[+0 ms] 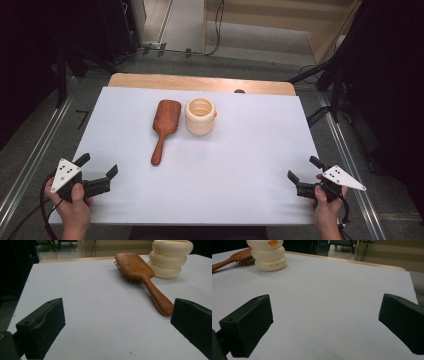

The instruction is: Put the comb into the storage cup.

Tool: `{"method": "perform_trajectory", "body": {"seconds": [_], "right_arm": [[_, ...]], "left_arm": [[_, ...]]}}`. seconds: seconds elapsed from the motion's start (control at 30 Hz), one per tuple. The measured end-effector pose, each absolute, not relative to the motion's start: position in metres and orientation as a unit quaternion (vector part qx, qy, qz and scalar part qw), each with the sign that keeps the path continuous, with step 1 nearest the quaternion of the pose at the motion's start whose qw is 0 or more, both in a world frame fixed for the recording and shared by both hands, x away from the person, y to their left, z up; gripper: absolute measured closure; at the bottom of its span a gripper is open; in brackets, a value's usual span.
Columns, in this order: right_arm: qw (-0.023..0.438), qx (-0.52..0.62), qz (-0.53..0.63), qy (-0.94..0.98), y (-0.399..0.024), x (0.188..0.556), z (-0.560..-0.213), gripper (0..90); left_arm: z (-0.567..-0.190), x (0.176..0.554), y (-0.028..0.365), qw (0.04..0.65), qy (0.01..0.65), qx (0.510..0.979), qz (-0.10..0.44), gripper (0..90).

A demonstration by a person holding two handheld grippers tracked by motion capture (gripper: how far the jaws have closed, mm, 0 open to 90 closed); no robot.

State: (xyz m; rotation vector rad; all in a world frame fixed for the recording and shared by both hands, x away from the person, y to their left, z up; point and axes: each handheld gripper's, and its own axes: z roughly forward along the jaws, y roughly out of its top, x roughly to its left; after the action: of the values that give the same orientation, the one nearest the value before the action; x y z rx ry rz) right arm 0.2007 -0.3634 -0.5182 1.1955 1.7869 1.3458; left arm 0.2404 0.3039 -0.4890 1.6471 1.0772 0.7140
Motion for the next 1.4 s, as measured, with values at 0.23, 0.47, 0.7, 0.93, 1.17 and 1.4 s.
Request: {"method": "perform_trajectory", "body": {"seconds": [0.23,0.47,0.7,0.93,1.17,1.4], "right_arm": [[0.299,0.447,0.506,0.675,-0.362,0.201,-0.519,0.0],[0.298,0.444,0.504,0.678,-0.361,0.201,-0.519,0.0],[0.304,0.438,0.497,0.685,-0.359,0.200,-0.519,0.0],[0.302,0.439,0.498,0.684,-0.359,0.200,-0.519,0.0],[0.302,0.438,0.498,0.684,-0.359,0.199,-0.519,0.0],[0.301,0.437,0.499,0.685,-0.358,0.199,-0.519,0.0]], "left_arm": [[-0.479,0.241,0.299,0.496,0.442,0.683,0.303,0.0],[-0.463,0.244,0.289,0.507,0.446,0.681,0.284,0.0],[-0.452,0.256,0.272,0.486,0.450,0.691,0.288,0.0],[-0.444,0.271,0.255,0.474,0.443,0.705,0.286,0.0],[-0.435,0.284,0.241,0.473,0.432,0.714,0.281,0.0],[-0.430,0.299,0.230,0.473,0.437,0.713,0.277,0.0]]}}
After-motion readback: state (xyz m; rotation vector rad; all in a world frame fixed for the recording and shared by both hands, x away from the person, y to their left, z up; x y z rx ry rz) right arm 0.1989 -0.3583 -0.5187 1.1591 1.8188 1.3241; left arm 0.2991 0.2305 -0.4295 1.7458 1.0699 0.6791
